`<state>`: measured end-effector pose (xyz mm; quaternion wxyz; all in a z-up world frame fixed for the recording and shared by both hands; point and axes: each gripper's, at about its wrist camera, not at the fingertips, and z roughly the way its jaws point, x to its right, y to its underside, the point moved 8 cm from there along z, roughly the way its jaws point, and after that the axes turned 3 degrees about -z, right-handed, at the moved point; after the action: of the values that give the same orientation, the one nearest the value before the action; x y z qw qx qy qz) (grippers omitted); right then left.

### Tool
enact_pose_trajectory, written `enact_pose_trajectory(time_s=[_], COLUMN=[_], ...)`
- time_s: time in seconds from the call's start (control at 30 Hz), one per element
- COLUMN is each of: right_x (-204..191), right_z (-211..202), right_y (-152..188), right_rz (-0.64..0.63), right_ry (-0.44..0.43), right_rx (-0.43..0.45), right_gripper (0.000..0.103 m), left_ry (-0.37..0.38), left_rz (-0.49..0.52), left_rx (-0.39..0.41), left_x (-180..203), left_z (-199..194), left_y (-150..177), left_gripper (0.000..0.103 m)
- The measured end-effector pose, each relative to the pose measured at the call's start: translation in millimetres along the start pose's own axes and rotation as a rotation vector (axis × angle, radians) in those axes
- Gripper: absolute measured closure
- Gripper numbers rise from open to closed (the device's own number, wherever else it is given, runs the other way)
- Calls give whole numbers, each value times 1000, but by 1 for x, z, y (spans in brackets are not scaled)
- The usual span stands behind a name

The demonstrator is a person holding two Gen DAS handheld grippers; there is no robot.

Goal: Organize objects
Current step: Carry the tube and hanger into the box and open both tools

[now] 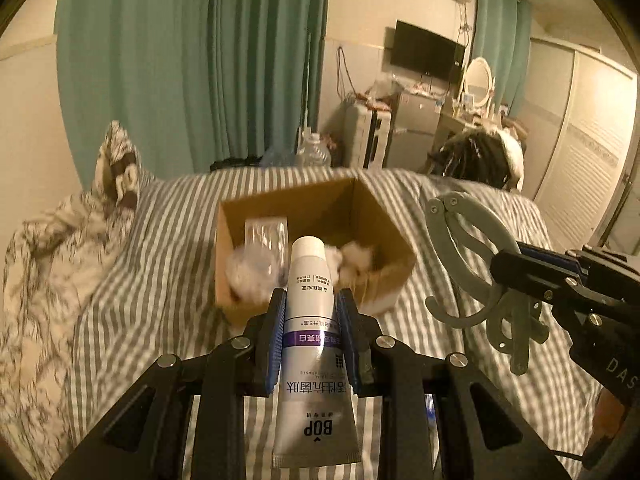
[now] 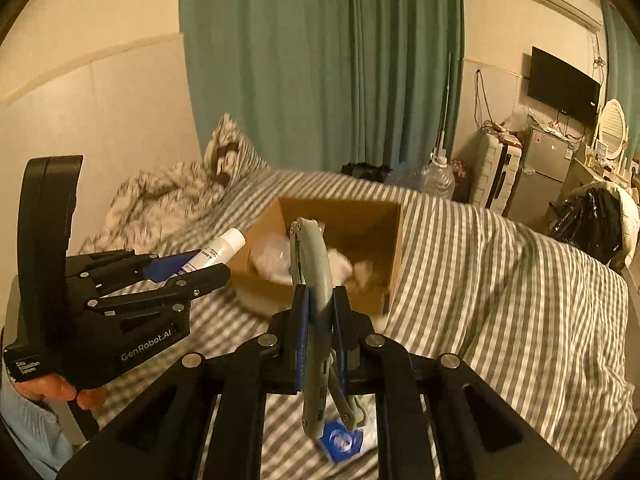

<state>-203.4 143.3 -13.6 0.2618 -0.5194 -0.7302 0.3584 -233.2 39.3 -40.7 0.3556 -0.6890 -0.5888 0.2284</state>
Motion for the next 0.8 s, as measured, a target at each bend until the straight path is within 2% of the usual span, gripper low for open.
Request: enact_pose_trajectory(time_s=[0.2,0.4,0.57,0.8], right_x=[24,37,38,41], right_z=[18,53,98,153], right_y=[-42,-74,-84,-67], right_rz=[23,51,36,26], right_ry=[8,-7,1,14], right_rx=[42,57,24,-40], right_gripper=[92,92,92,92], left_ry=[-43,-65,-75,-85], left_rz=[8,-5,6,12], left_rx=[41,43,39,-7], left_x=[-12,-22,-20,-28], left_z=[19,53,85,134], left_y=[-44,-69,-75,-57], left_gripper=[77,77,77,77])
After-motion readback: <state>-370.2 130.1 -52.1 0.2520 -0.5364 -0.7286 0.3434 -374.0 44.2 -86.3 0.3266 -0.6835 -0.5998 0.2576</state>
